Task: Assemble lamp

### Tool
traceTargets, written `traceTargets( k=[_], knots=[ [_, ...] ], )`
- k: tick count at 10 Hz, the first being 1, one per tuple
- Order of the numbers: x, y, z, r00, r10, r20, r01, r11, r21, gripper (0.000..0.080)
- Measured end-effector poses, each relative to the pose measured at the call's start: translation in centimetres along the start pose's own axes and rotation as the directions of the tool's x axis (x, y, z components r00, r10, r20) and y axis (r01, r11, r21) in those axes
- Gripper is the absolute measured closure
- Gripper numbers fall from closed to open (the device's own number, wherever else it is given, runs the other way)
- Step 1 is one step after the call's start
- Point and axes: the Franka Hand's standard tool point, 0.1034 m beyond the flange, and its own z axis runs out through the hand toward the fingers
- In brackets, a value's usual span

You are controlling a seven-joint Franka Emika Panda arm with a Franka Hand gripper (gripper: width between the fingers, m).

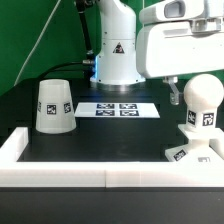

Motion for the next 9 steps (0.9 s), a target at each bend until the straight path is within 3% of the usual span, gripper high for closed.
traceTargets(
  k=[5, 8, 9],
  knots=[
    [0.04, 0.18, 0.01, 0.942, -0.336, 0.016, 0.336, 0.942, -0.001, 0.0101],
    [0.41, -0.34, 0.23, 0.77, -0.635, 0.06, 0.637, 0.77, -0.03, 0.0101],
    [0.41, -0.52, 0.33, 0.736, -0.674, 0.067, 0.677, 0.736, -0.03, 0.0101]
  ],
)
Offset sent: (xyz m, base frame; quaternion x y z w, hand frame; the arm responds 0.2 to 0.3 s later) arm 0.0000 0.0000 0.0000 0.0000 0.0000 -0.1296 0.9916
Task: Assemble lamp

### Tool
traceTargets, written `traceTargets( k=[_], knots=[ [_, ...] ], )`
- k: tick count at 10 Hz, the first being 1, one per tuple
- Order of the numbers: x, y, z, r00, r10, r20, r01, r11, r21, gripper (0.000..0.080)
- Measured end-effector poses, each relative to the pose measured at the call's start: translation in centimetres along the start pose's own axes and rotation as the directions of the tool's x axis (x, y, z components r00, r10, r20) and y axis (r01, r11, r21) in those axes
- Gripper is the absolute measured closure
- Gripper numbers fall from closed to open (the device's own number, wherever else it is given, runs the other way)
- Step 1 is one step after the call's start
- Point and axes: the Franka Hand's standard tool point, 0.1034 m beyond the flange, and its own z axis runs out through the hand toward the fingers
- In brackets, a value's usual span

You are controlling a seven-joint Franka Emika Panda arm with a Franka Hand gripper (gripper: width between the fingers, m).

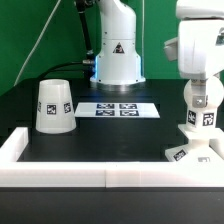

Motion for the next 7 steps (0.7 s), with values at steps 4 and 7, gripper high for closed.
traceTargets(
  k=[4, 7],
  knots=[
    [-0.48, 0.25, 0.16, 0.976, -0.217, 0.012, 0.217, 0.976, -0.003, 0.0128],
    [-0.48, 0.26, 0.16, 0.98, -0.199, 0.011, 0.199, 0.98, -0.003, 0.0225]
  ],
)
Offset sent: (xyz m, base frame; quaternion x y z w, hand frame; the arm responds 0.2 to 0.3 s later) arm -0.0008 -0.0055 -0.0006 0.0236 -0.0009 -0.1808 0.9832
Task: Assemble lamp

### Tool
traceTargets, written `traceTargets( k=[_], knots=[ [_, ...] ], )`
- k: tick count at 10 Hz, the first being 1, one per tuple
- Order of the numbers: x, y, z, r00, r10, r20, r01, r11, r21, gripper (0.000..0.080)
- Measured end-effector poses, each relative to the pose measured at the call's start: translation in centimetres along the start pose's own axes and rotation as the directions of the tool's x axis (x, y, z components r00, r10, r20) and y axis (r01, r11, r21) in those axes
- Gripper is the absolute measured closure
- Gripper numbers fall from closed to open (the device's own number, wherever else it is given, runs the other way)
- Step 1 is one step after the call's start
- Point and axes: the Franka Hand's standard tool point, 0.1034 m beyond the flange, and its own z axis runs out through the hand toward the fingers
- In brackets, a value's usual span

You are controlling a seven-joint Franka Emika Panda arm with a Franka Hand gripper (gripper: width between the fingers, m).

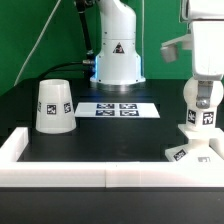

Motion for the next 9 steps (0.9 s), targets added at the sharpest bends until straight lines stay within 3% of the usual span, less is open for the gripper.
traceTargets(
  k=[2, 4, 8, 9],
  knots=[
    [-0.02, 0.01, -0.01, 1.0, 0.027, -0.001, -0.027, 1.0, 0.0, 0.0225],
    [0.02, -0.11, -0.01, 0.968, 0.252, -0.015, -0.252, 0.968, -0.007, 0.0225],
    [-0.03, -0.08, 0.06, 0.815, 0.579, -0.034, -0.578, 0.815, 0.024, 0.0223],
    [-0.02, 0.01, 0.05, 0.773, 0.633, -0.041, -0.633, 0.774, 0.022, 0.0223]
  ],
)
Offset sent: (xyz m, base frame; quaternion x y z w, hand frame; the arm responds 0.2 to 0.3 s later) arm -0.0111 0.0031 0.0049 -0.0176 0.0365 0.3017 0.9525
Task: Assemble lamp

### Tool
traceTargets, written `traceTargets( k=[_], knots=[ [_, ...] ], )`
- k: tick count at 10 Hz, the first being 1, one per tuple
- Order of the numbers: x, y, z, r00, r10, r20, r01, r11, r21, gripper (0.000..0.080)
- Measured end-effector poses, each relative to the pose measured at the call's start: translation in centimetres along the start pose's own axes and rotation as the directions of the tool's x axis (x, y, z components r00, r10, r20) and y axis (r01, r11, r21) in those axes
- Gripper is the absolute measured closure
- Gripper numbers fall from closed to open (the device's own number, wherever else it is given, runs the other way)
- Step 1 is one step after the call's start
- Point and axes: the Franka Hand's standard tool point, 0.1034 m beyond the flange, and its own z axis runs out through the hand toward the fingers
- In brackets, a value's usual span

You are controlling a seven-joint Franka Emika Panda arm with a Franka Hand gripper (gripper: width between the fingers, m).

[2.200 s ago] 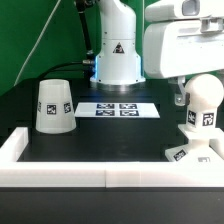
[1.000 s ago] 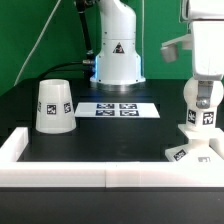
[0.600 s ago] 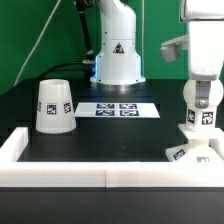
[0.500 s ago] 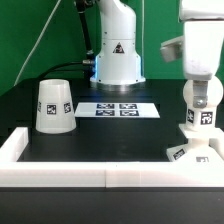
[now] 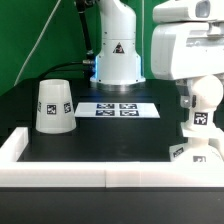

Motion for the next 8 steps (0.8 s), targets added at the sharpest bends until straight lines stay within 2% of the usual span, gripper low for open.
traceTargets(
  k=[5, 8],
  knots=[
    [0.03, 0.43, -0.1, 0.932, 0.362, -0.01, -0.362, 0.932, -0.004, 0.0223],
    [-0.02, 0.53, -0.1, 0.912, 0.41, -0.01, -0.41, 0.912, -0.005, 0.0222]
  ],
)
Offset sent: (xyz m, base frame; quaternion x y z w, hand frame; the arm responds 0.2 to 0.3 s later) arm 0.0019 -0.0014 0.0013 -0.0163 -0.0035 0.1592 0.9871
